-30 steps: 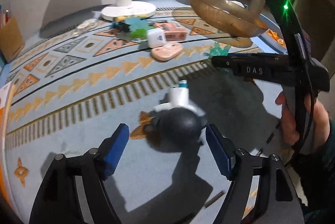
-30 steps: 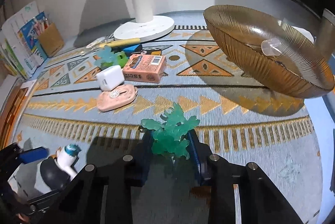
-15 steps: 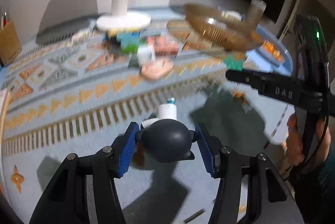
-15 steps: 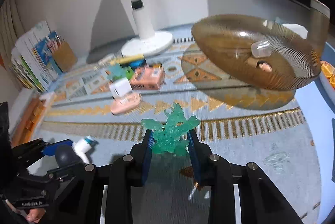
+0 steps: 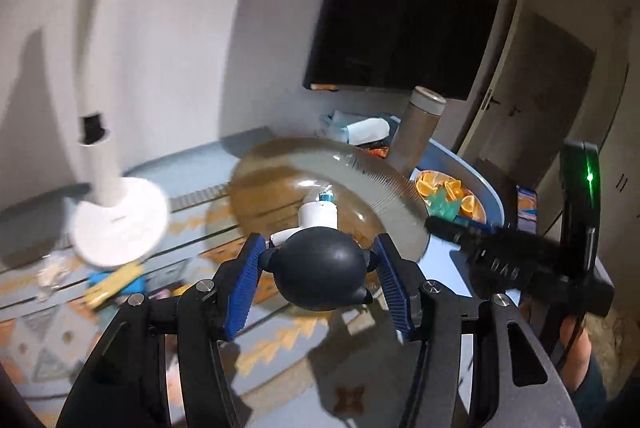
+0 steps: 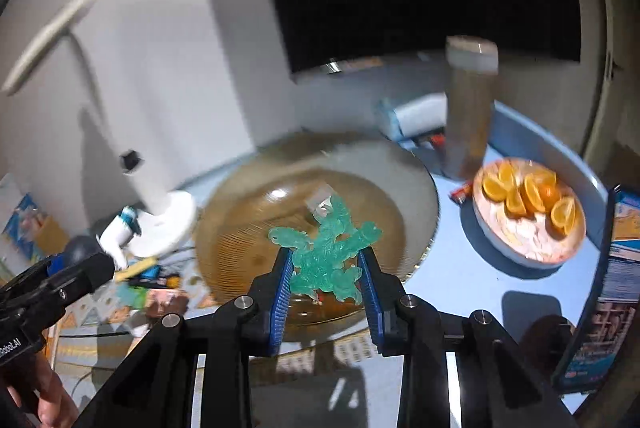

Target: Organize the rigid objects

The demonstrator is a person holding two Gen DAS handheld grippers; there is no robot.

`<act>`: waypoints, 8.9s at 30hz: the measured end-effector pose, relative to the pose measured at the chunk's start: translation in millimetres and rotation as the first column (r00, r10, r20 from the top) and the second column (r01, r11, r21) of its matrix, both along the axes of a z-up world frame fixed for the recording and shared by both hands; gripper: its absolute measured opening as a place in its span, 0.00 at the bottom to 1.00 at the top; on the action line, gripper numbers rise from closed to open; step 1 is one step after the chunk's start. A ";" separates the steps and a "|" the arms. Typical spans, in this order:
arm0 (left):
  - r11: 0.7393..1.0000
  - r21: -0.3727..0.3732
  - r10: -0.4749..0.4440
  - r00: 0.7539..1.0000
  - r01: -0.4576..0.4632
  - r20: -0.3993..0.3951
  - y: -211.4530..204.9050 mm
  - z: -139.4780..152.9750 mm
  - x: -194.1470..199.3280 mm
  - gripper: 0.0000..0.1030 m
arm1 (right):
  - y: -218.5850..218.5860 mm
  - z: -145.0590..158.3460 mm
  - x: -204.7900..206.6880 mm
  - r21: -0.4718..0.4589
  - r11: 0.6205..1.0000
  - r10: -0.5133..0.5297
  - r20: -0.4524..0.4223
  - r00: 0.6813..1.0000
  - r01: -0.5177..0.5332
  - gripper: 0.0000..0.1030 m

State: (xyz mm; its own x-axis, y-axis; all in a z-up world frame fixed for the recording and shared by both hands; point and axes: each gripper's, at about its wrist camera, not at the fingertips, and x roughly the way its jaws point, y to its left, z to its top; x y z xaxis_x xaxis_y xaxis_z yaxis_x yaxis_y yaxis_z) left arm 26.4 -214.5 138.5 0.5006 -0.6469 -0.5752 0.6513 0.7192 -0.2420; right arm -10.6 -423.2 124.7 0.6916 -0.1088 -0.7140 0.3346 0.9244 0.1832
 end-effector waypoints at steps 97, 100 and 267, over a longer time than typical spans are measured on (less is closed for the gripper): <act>0.963 0.053 0.269 0.919 -0.265 -0.289 192.6 -119.6 9.4 0.32 | 156.3 -110.3 36.3 0.112 0.978 0.196 -0.213 0.957 -0.175 0.72; 0.959 0.109 0.283 0.921 -0.263 -0.267 191.1 -122.1 1.4 0.39 | 155.3 -106.9 37.2 0.154 0.967 0.230 -0.196 0.953 -0.202 0.72; 0.851 0.323 0.426 0.904 -0.415 0.039 171.6 -119.4 -29.7 0.82 | 196.1 -110.3 23.4 0.045 0.939 0.343 -0.134 0.930 -0.340 0.73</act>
State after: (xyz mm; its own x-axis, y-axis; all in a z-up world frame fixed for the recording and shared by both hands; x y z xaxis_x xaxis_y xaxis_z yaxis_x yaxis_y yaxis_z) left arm -3.4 -42.9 19.1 0.6607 -0.1598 -0.7334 0.2651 0.9638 0.0287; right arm 12.8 -227.1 14.4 0.5792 0.1322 -0.8044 0.0222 0.9838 0.1777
